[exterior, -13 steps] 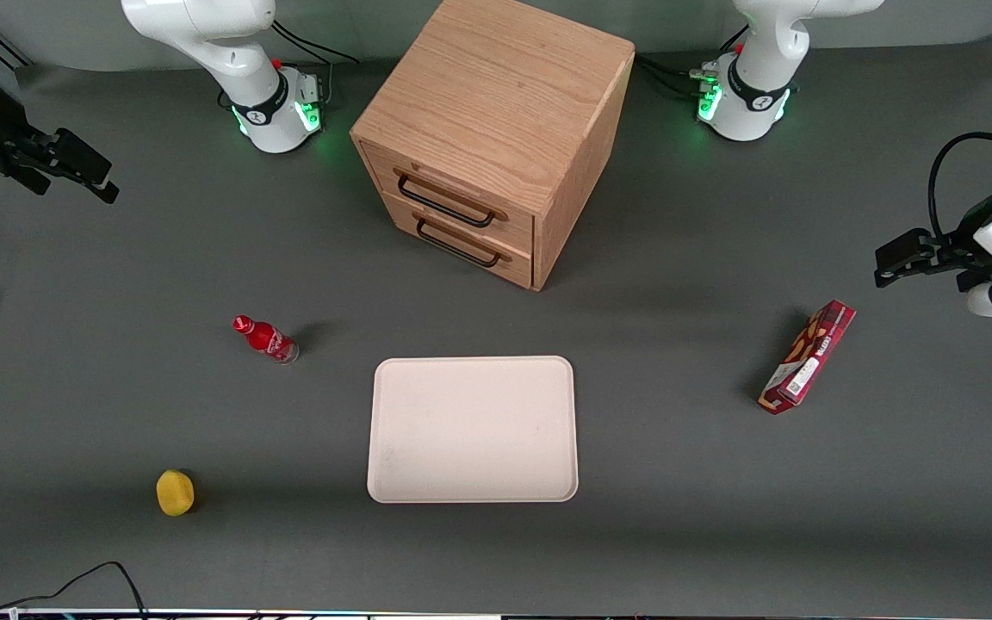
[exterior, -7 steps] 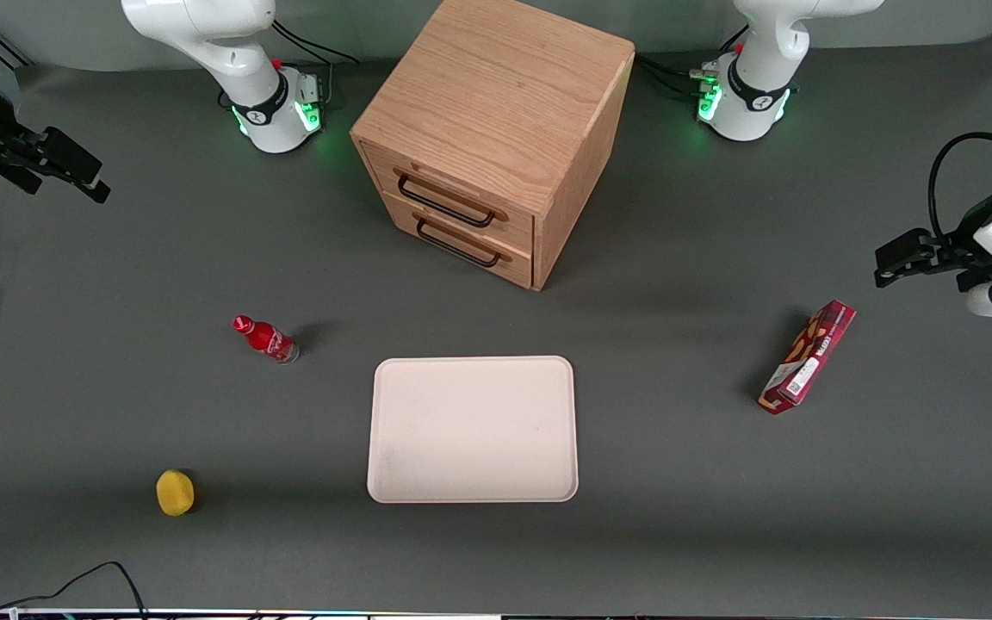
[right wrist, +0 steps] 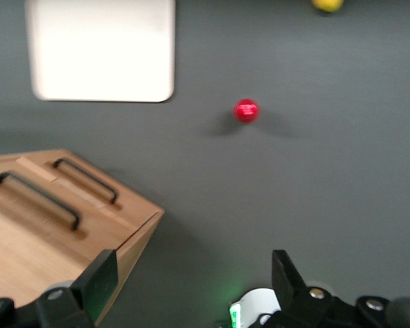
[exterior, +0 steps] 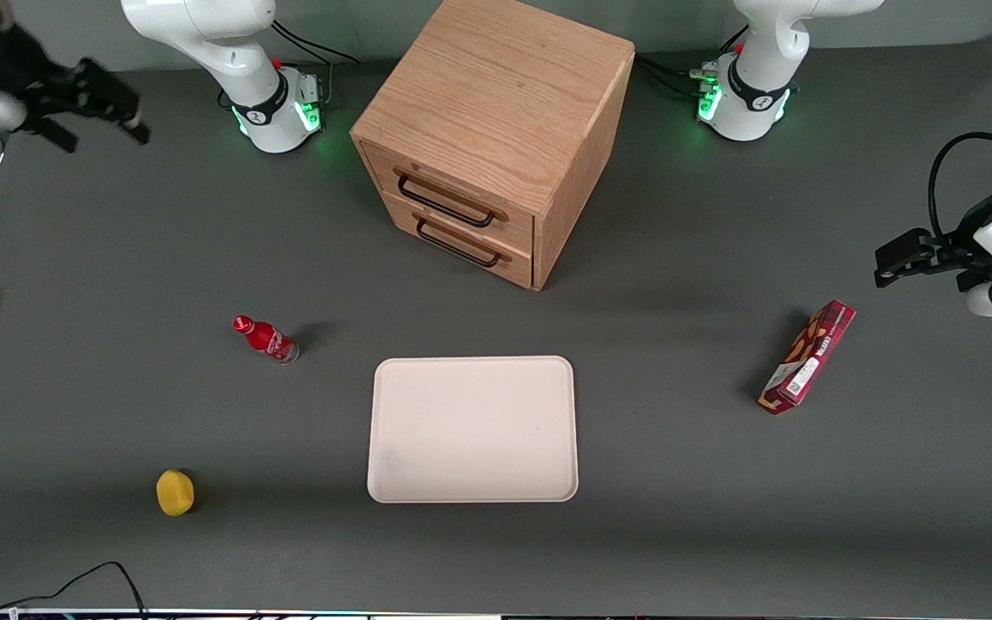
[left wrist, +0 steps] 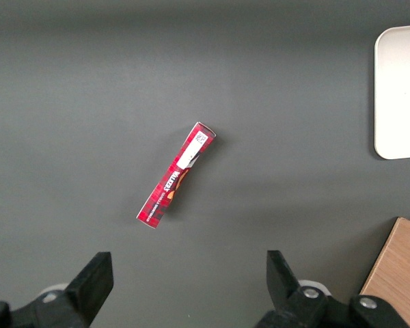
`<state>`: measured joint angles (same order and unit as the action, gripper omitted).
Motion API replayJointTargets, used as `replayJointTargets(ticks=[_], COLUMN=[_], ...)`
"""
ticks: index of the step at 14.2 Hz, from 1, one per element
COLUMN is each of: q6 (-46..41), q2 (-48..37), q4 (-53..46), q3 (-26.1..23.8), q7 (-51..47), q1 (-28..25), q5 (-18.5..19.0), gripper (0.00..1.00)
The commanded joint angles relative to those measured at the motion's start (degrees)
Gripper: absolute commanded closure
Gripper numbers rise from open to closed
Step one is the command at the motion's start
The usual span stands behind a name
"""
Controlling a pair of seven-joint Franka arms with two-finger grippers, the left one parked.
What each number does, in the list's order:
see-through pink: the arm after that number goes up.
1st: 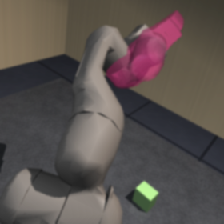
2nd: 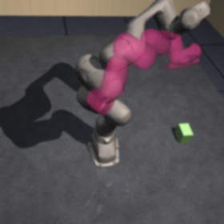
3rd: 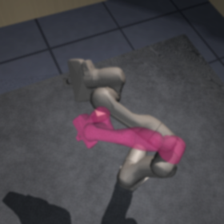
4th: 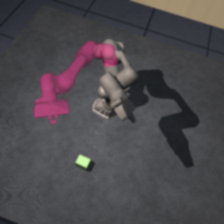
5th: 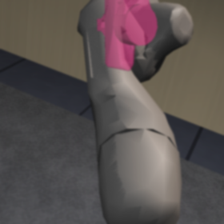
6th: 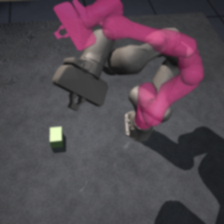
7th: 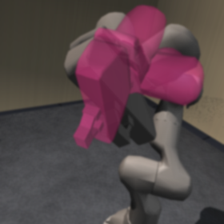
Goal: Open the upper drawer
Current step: 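Move the right gripper toward the upper drawer's black handle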
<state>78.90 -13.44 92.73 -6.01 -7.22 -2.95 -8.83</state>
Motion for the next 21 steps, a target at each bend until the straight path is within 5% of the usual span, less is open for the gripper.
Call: replayJointTargets(ticks=[1,3,5,9,14,21], q6=[-1.4,-1.3,-1.1,1.4,15.4,29.1], q2=[5.0,7.6,9.7,18.2,23.8,23.3], q4=[-5.6,-6.9,-6.6,-6.0,1.5,13.3], q3=[-5.4,-8.1,-8.0,-9.4,-18.1,-22.6], q7=[8.0,20.4,31.0,33.4,33.8,33.8], q1=[-1.1,-1.1,-1.1,-1.4,-1.4,-1.4], q5=[-1.8,-2.2,-9.0,-15.9,-15.2,-13.6], gripper=[0.0,0.0,0.0,0.0,0.0,0.0])
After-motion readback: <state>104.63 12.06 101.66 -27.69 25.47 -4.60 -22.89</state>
